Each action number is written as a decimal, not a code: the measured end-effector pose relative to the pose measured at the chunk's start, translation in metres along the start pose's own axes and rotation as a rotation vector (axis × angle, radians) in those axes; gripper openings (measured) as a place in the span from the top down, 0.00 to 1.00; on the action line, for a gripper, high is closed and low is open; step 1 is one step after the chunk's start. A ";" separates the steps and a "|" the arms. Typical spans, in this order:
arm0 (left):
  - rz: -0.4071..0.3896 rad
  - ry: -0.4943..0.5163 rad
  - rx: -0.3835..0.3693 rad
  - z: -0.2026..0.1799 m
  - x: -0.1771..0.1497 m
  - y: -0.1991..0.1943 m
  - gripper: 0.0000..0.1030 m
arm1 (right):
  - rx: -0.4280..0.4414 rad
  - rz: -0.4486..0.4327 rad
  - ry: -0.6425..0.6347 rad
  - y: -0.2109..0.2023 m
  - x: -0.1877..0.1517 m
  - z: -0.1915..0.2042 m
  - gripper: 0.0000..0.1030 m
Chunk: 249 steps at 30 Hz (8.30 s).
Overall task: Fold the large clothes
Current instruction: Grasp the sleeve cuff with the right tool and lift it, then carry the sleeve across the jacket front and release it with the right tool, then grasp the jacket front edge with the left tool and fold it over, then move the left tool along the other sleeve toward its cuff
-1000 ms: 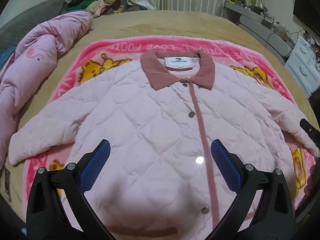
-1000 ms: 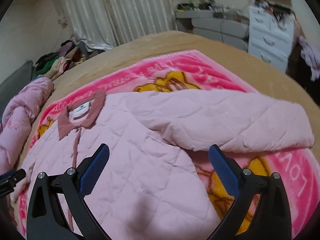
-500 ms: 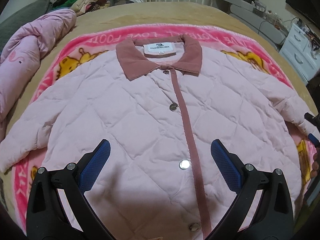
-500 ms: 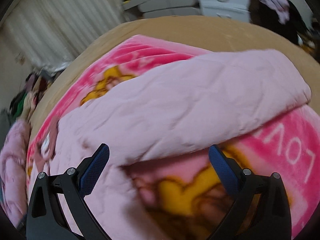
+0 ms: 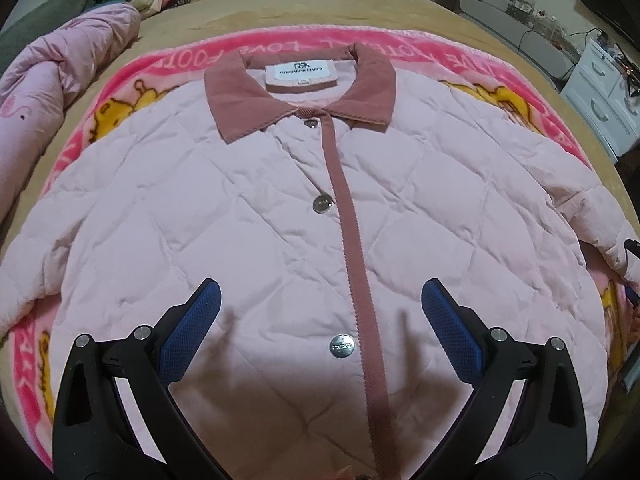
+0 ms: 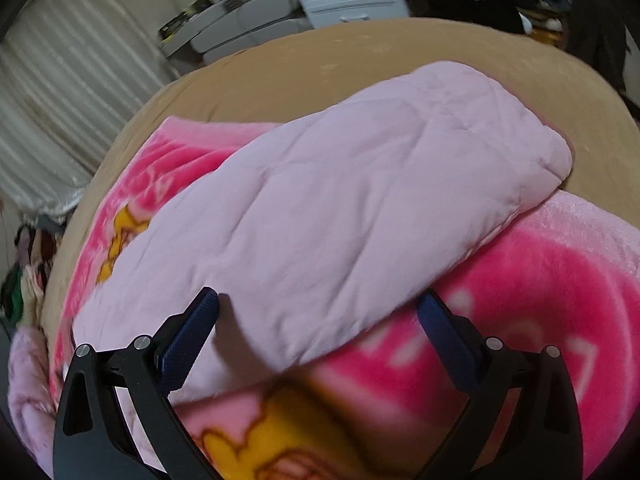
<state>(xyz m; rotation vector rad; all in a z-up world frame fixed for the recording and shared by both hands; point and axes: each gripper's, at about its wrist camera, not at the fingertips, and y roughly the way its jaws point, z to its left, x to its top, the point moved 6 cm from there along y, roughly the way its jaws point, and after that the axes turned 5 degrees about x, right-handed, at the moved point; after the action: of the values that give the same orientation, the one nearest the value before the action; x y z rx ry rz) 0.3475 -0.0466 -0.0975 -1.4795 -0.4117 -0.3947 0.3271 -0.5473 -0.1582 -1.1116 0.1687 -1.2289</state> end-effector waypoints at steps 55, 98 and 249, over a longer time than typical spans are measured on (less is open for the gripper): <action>-0.193 -0.329 -0.033 0.161 0.031 -0.090 0.09 | 0.577 -0.266 -0.890 -0.140 -0.109 0.339 0.82; -0.191 -0.591 -0.511 0.196 -0.001 -0.038 0.09 | 0.553 0.180 -1.375 -0.049 -0.402 0.387 0.40; -0.156 -0.774 0.155 0.418 -0.086 -0.075 0.09 | 0.758 0.284 -1.247 -0.173 -0.484 0.466 0.04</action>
<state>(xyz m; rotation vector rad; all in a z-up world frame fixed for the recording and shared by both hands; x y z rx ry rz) 0.2251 0.3671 -0.0548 -1.4101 -1.1495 0.1106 0.3202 0.1300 -0.0077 -0.9328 -0.9755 -0.1304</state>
